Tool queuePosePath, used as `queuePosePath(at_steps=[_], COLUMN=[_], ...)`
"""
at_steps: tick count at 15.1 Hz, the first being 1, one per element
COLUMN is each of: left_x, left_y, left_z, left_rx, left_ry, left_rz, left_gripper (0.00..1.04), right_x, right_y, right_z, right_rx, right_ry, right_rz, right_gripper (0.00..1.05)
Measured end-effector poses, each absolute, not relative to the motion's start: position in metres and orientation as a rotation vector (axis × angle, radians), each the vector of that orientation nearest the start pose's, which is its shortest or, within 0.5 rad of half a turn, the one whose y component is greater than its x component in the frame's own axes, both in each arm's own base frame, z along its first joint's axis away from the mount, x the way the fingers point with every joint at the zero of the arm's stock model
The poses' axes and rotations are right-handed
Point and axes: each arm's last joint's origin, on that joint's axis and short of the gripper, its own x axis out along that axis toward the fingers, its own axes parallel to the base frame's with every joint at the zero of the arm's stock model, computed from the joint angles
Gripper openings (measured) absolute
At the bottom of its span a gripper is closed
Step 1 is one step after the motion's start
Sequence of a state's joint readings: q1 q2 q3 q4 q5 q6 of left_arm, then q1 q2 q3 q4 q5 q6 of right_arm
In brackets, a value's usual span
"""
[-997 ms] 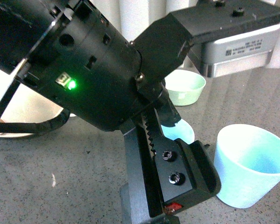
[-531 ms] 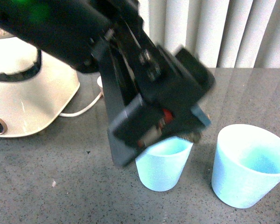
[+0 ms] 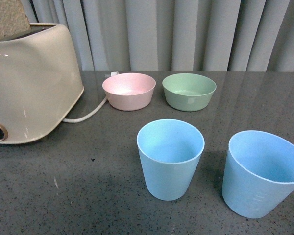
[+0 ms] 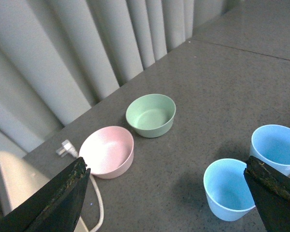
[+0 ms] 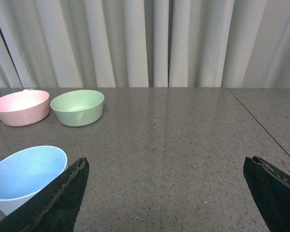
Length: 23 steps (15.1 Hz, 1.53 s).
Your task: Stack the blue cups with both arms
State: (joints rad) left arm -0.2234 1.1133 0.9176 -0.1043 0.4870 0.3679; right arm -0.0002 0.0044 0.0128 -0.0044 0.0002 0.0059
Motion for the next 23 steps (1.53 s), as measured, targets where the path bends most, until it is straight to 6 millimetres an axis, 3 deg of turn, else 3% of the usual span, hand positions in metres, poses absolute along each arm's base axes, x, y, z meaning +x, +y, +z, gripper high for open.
queuePosePath(at_steps=[2, 5, 7, 8, 9, 12, 13, 23], left_x=[0.228, 0.226, 0.195, 0.179, 0.167, 0.152, 0.148, 0.121], left_y=[-0.047, -0.039, -0.028, -0.008, 0.002, -0.001, 0.000, 0.000], left_z=[0.319, 0.317, 0.291, 0.277, 0.265, 0.230, 0.222, 0.183], left_rx=[0.239, 0.212, 0.090, 0.050, 0.027, 0.007, 0.004, 0.004], left_ry=[0.188, 0.127, 0.005, 0.012, -0.007, 0.010, 0.016, 0.004], left_rz=[-0.678, -0.565, -0.148, -0.023, 0.033, -0.005, -0.003, -0.002], left_gripper=[0.98, 0.94, 0.69, 0.57, 0.44, 0.06, 0.01, 0.01], right_x=[0.097, 0.097, 0.097, 0.097, 0.097, 0.097, 0.097, 0.097], right_y=[0.000, 0.000, 0.000, 0.000, 0.000, 0.000, 0.000, 0.000], right_z=[0.167, 0.167, 0.167, 0.167, 0.167, 0.167, 0.167, 0.167], right_rx=[0.006, 0.006, 0.006, 0.006, 0.006, 0.006, 0.006, 0.006], right_ry=[-0.004, -0.004, -0.004, -0.004, -0.004, -0.004, -0.004, -0.004], right_rz=[0.000, 0.000, 0.000, 0.000, 0.000, 0.000, 0.000, 0.000], right_gripper=[0.98, 0.98, 0.98, 0.98, 0.98, 0.98, 0.98, 0.98])
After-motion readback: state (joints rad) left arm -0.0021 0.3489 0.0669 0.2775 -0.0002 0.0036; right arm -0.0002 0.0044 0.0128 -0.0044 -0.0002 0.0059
